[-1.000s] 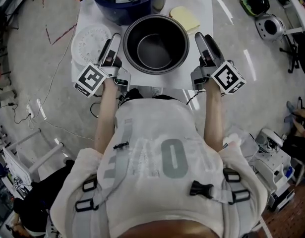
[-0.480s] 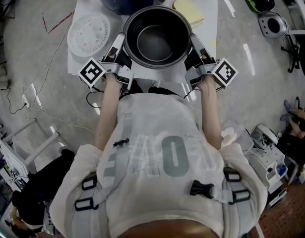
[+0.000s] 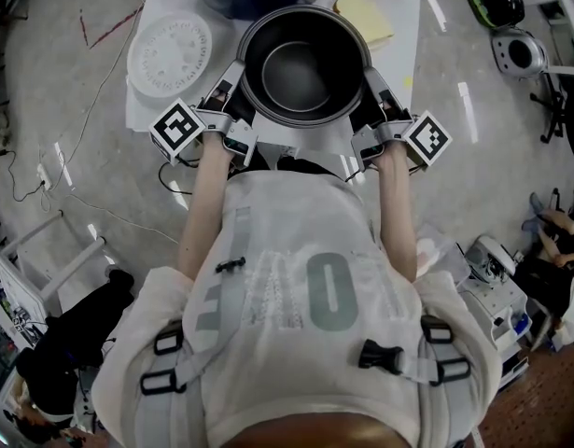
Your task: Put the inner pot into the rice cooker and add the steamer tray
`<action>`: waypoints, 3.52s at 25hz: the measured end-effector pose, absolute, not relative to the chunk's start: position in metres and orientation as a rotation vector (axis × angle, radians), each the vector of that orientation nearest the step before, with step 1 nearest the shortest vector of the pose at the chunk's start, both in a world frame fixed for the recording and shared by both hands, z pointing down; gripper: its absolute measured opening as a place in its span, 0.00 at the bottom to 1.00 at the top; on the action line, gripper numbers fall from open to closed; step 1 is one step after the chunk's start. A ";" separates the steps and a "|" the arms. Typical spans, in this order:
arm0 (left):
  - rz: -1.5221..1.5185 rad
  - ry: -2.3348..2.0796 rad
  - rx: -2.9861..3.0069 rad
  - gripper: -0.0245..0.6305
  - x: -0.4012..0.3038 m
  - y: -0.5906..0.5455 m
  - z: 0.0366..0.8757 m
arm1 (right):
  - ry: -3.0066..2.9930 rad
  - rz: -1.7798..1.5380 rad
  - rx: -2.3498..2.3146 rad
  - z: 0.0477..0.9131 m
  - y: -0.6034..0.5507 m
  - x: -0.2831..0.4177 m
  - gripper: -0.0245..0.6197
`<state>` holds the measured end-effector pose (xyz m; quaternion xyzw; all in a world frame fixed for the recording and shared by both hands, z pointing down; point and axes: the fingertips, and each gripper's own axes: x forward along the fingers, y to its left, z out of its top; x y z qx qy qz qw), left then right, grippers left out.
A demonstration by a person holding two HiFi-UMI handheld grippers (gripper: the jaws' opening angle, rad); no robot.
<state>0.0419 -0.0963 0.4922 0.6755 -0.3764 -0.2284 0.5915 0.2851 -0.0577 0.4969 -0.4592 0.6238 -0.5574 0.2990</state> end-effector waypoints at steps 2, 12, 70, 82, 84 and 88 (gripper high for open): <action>-0.521 -0.879 1.582 0.11 0.044 -0.098 0.489 | 1.664 -1.477 -1.231 0.494 -0.059 0.286 0.09; -0.510 -0.863 1.610 0.09 0.041 -0.096 0.474 | 1.663 -1.475 -1.281 0.482 -0.057 0.282 0.07; -0.504 -0.790 1.850 0.09 -0.015 -0.347 0.301 | 1.857 -1.167 -1.400 0.319 -0.296 0.218 0.08; -0.215 -0.927 1.941 0.09 -0.012 -0.360 0.352 | 2.033 -1.271 -1.591 0.363 -0.309 0.216 0.10; -0.155 -0.957 1.969 0.09 -0.010 -0.360 0.360 | 2.043 -1.297 -1.602 0.370 -0.308 0.216 0.10; -0.003 -1.024 2.039 0.09 -0.007 -0.361 0.375 | 2.069 -1.321 -1.635 0.383 -0.308 0.218 0.10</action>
